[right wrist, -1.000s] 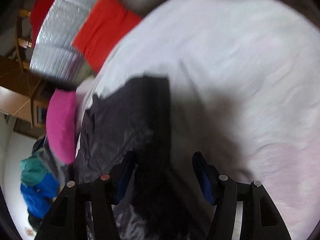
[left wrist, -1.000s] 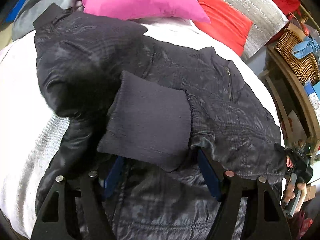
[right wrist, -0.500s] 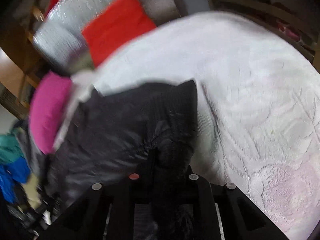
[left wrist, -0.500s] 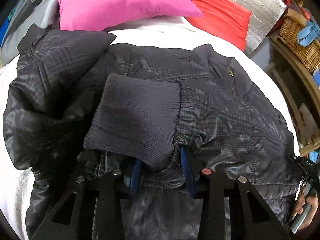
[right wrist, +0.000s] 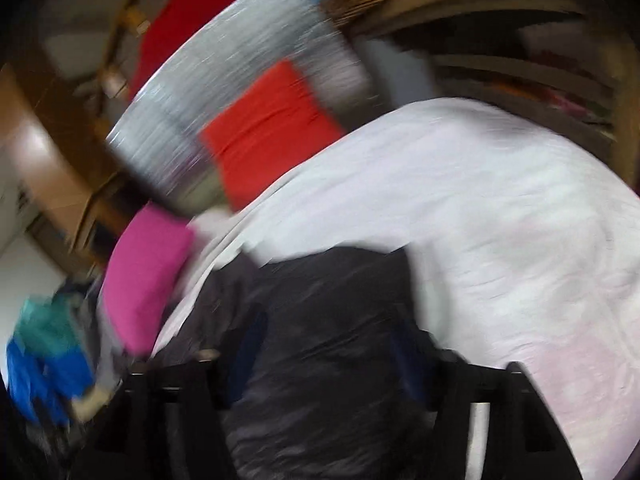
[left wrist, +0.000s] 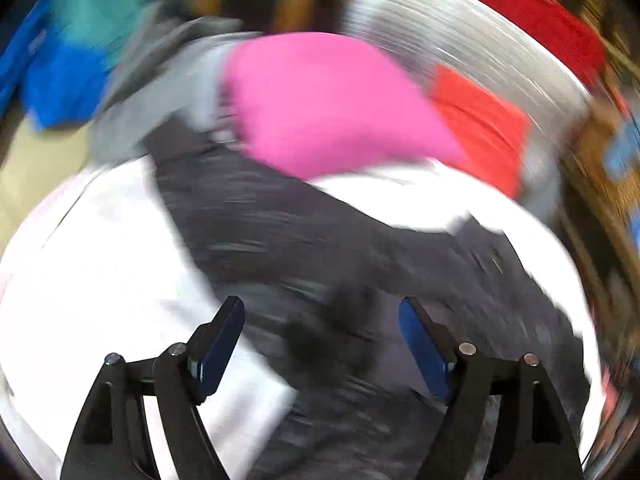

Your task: Fold large clothes

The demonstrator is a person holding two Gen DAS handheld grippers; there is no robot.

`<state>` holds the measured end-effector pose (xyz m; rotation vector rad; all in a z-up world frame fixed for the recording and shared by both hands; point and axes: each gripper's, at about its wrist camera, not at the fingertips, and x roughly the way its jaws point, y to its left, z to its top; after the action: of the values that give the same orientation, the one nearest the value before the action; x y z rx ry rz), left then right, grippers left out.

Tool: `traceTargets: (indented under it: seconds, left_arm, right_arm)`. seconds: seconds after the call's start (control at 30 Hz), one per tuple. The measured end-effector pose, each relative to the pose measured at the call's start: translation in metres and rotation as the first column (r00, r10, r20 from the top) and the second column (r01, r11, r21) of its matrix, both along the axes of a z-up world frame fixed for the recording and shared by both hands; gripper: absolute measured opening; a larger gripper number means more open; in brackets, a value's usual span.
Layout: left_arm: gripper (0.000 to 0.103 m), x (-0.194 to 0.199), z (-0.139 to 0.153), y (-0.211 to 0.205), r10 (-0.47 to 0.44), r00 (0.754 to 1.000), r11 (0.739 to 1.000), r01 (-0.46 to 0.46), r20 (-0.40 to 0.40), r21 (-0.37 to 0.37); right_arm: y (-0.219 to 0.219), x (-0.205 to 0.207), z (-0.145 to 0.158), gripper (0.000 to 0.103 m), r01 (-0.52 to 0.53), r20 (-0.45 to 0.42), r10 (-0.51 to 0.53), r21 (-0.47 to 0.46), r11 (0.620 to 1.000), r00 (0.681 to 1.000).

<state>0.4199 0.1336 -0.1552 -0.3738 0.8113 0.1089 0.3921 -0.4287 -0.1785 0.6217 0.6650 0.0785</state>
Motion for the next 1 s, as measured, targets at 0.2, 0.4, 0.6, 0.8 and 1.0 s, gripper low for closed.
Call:
traceTargets:
  seconds: [0.2,0.4,0.6,0.8,1.0]
  left_arm:
    - [0.081,0.020,-0.062,0.113,0.248,0.960,0.908,-0.277,-0.132,-0.313]
    - [0.079,0.039,-0.098,0.139,0.238,0.966,0.800,-0.255,-0.102,-0.544]
    - [0.050,0.064,-0.109,0.122,0.162,0.981,0.783,-0.194,-0.107,-0.591]
    - [0.016,0.077,-0.099,0.104,0.146,0.985,0.827,-0.170,-0.087,-0.537]
    - [0.010,0.073,-0.036,0.063,0.087,0.993,0.907,-0.044,0.084,-0.418]
  right_arm:
    - [0.069,0.024,-0.019,0.034,-0.174,-0.121,0.166,-0.060,0.983,0.979]
    - [0.090,0.032,-0.049,0.034,-0.218,-0.221,0.203,-0.045,0.975,0.954]
    - [0.085,0.035,-0.054,0.035,-0.210,-0.232,0.202,-0.009,0.978,0.952]
    - [0.077,0.032,-0.052,0.035,-0.221,-0.235,0.217,0.009,0.975,0.947]
    - [0.066,0.027,-0.050,0.035,-0.201,-0.239,0.205,0.039,0.979,0.949]
